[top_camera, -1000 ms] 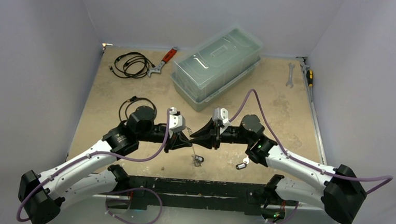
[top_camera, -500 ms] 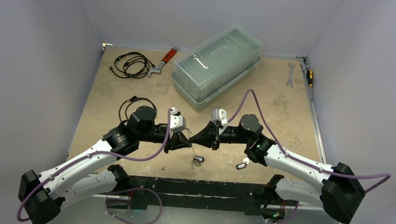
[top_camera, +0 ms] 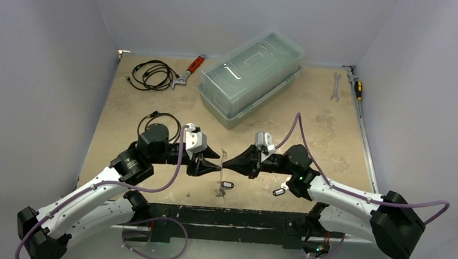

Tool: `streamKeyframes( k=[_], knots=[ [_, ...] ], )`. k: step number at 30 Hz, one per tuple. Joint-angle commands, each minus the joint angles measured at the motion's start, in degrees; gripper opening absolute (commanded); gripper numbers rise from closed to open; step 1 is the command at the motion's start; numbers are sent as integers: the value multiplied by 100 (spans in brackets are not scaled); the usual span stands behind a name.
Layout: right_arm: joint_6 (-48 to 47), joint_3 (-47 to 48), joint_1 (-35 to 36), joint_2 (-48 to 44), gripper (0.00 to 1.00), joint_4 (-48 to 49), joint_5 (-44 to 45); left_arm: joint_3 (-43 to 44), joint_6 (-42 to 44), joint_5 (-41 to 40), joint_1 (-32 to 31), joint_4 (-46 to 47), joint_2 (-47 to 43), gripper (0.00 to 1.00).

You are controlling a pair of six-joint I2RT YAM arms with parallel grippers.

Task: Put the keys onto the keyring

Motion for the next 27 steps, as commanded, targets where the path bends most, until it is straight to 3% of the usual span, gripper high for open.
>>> streamKeyframes(
  k=[1,9,15,20,27],
  knots=[
    [840,-413,20,-94,0,2178,445,215,-192,95,125,466,-334,40],
    [1127,-801,20,-261,0,3729,786,138,-264,201,334,784,-662,39],
    [1528,-1023,20,278,0,6146,1339,-119,-685,662,734,1593,-920,37],
    [1692,-399,125,855,0,6175,1232,-160,-754,765,816,1709,-841,33],
    [1758,-110,152,951,0,6173,1182,-184,-788,943,818,1706,-710,31]
  ],
)
